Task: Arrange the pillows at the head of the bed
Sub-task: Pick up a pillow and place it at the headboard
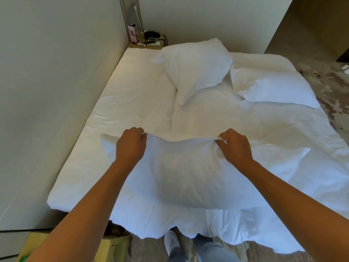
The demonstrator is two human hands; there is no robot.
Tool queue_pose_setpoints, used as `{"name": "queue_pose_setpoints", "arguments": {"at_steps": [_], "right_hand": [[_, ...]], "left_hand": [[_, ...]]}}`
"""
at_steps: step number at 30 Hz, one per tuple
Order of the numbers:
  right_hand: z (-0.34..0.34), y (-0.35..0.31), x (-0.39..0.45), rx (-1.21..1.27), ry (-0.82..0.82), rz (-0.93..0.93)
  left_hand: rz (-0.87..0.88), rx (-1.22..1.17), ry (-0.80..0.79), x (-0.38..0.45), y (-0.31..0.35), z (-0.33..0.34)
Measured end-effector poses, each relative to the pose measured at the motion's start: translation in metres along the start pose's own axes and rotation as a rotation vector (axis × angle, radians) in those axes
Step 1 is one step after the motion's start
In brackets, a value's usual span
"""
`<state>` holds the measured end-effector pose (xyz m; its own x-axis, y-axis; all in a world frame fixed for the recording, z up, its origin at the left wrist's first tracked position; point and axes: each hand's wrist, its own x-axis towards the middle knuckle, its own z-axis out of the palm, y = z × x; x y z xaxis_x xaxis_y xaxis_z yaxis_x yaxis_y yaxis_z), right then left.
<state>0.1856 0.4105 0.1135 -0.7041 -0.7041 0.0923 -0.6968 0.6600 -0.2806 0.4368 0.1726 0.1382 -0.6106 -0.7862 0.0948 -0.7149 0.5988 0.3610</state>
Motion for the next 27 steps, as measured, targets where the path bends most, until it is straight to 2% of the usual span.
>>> {"name": "queue_pose_setpoints", "arguments": {"at_steps": [5,10,14,17,20,24,27], "right_hand": [[-0.009,0.007,0.005,0.16,0.039,-0.019],[-0.01,0.034,0.004,-0.012,-0.18,-0.006],[-0.006,0.048,0.002,-0.102,-0.206,-0.043],[-0.003,0.051,0.007,-0.09,-0.236,-0.003],[0.0,0.052,0.012,-0.054,-0.193,0.016],[0.0,0.052,0.013,0.038,0.008,0.028],[-0.002,0.049,0.01,0.158,0.067,0.054]], "left_hand": [[-0.002,0.128,-0.039,0.002,0.008,-0.006],[-0.016,0.288,-0.143,0.001,0.014,0.0],[0.022,0.482,-0.145,-0.003,0.024,0.008],[0.045,0.526,-0.138,-0.003,0.033,0.015],[0.031,0.409,-0.123,0.002,0.034,0.023],[-0.03,0.121,-0.136,0.005,0.022,0.031],[-0.063,0.05,-0.169,0.005,0.008,0.038]]}}
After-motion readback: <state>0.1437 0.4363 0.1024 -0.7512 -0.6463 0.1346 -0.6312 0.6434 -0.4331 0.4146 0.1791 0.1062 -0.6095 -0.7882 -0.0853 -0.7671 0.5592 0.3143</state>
